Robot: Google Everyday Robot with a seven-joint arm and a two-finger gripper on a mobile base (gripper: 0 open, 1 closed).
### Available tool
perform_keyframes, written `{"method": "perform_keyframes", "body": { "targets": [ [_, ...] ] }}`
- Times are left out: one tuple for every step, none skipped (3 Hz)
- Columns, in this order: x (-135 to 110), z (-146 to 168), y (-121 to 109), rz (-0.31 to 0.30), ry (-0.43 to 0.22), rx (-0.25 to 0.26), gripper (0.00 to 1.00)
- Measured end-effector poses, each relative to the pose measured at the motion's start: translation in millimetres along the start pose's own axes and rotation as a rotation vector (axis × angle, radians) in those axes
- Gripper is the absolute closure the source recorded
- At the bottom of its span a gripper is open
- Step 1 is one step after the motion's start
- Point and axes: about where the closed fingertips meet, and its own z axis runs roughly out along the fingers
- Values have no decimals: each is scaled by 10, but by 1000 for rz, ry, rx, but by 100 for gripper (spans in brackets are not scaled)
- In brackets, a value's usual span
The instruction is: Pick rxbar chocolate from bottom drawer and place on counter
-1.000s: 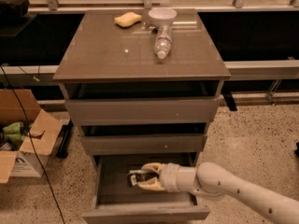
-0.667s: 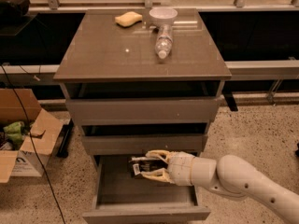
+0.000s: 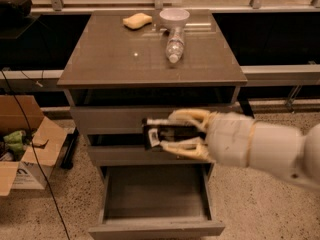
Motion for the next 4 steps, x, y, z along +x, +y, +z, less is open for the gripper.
{"method": "perform_keyframes", "body": {
  "targets": [
    [-863, -375, -436, -101, 36, 42, 100],
    [-1041, -420, -550, -133, 34, 57, 100],
    [-1027, -407, -532, -131, 35, 53, 100],
    [-1092, -353, -654, -172, 48, 41, 100]
  ]
}}
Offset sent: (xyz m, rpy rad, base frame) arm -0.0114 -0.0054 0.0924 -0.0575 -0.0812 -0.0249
